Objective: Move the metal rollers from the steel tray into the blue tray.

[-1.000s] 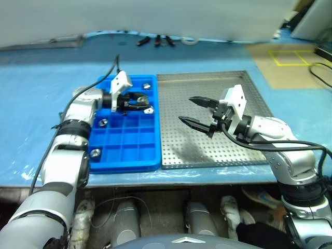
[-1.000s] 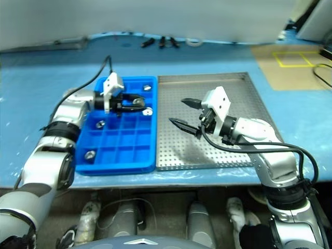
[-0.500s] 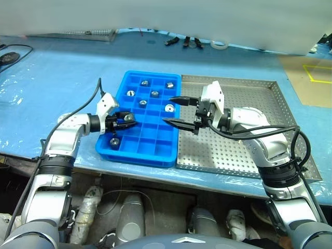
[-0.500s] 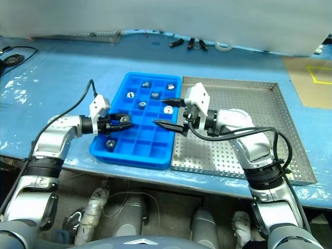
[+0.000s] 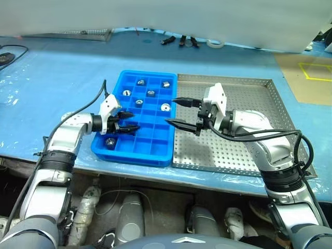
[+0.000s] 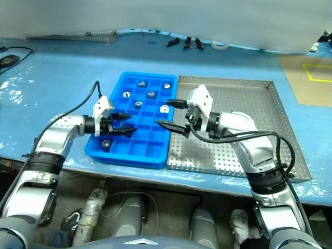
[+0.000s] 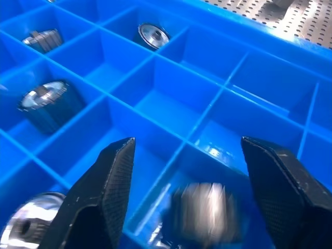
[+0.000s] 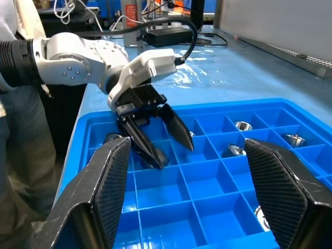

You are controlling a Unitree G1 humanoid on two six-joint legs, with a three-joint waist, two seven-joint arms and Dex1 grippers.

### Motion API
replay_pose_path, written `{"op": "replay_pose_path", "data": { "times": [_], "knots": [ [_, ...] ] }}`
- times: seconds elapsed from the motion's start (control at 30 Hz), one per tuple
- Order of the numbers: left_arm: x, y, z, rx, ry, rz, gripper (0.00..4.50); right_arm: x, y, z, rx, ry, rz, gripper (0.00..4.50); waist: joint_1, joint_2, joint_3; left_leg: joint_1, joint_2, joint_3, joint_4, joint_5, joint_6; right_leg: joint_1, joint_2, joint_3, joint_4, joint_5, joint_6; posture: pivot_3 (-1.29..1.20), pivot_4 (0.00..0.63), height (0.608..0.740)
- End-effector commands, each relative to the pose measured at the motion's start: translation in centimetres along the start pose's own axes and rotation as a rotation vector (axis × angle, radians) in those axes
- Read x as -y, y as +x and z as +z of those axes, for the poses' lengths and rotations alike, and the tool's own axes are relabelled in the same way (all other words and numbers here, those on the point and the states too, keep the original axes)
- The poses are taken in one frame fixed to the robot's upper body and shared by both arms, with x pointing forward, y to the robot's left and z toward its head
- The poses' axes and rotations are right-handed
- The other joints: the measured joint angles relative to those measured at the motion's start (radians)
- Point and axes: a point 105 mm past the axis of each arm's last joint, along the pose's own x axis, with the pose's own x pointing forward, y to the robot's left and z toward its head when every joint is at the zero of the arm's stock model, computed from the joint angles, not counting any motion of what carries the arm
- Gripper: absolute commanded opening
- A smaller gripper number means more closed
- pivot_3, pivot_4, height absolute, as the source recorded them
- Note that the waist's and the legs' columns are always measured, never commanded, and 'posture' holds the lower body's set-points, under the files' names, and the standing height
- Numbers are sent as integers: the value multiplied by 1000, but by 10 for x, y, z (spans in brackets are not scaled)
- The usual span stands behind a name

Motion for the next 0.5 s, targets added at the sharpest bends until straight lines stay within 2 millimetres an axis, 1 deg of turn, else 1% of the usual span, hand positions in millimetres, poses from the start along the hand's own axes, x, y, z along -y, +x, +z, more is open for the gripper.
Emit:
{"op": "replay_pose_path", "data": {
  "times": [0.03, 0.1, 0.17, 0.23, 0.27, 0.33, 0.4, 0.5],
  "knots": [
    [-7, 0, 42, 95, 83, -18, 3428, 4, -8, 15, 34, -57, -52, 3689, 1, 0, 0, 0, 0, 0, 0, 0, 0, 0, 0, 0, 0, 0, 0, -5, 150, 740],
    [-9, 7, 58, 143, 102, -21, 3428, 19, -14, 19, 50, -62, -150, 3689, 0, 0, 0, 0, 0, 0, 0, 0, 0, 0, 0, 0, 0, 0, 0, -34, 150, 740],
    [-4, 20, 75, 193, 117, -55, 3428, 38, -25, 21, 50, -79, -275, 3689, -1, 0, 0, 0, -1, 1, 0, 0, 0, 0, -1, 1, 0, 0, 0, -71, 150, 740],
    [4, 33, 84, 219, 129, -105, 3428, 56, -36, 17, 14, -97, -402, 3689, -5, 0, 0, 0, -2, 2, 1, 0, 0, 0, -1, 2, 0, 0, 0, -97, 150, 740],
    [11, 42, 87, 227, 134, -144, 3428, 67, -45, 12, -17, -109, -488, 3689, -8, 0, 0, 0, -2, 2, 1, 0, 0, 0, -1, 3, 0, 0, 0, -125, 150, 740],
    [21, 58, 91, 240, 136, -202, 3428, 81, -62, 6, -51, -105, -626, 3689, -18, 0, 0, 0, -2, 2, 1, 0, 0, 0, -1, 3, 0, 0, 0, -171, 150, 740],
    [27, 70, 94, 249, 134, -241, 3428, 87, -76, 3, -60, -89, -720, 3689, -28, 0, 0, -1, -2, 2, 1, 0, 0, -1, -1, 3, 0, 0, 0, -209, 150, 740],
    [39, 82, 101, 270, 132, -317, 3428, 84, -97, -9, -80, -23, -818, 3689, -51, 0, 0, -1, -2, 2, 1, 0, 1, -1, -1, 3, 0, 1, 0, -270, 150, 740]
  ]
}}
